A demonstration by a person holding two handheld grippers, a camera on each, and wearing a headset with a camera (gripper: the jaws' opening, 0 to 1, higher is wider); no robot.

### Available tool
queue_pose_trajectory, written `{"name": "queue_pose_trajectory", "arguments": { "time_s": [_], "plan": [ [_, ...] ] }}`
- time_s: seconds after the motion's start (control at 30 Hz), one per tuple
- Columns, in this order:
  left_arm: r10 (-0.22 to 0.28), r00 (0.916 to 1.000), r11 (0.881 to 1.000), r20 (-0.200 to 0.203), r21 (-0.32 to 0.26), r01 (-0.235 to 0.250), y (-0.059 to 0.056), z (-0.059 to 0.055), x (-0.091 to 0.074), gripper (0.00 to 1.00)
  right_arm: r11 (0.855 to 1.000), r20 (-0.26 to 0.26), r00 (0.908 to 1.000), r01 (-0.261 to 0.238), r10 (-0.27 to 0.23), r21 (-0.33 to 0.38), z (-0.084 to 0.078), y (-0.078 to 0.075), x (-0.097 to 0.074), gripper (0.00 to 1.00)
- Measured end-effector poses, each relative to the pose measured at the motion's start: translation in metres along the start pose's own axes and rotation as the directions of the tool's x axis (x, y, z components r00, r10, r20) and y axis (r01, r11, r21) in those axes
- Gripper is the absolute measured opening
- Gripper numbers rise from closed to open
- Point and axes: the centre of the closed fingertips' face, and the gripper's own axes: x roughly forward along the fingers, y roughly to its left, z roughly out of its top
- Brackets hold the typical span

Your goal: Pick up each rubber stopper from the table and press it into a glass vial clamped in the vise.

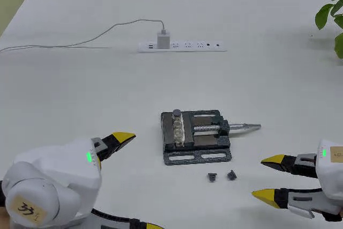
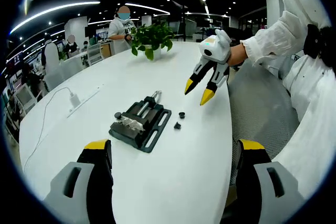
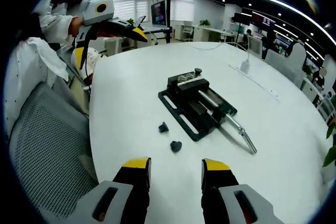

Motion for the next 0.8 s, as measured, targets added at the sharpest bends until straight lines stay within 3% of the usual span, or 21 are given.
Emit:
{"name": "queue_pose_trajectory", "arguments": {
  "time_s": [0.8],
  "plan": [
    [-0.015, 0.9999, 1.000, -0.008, -0.017, 0.015, 0.000, -0.004, 0.005, 0.97, 1.000, -0.007, 0.9998, -0.018, 0.018, 0.016, -0.001, 0.006, 0.040, 0.11]
  ]
}}
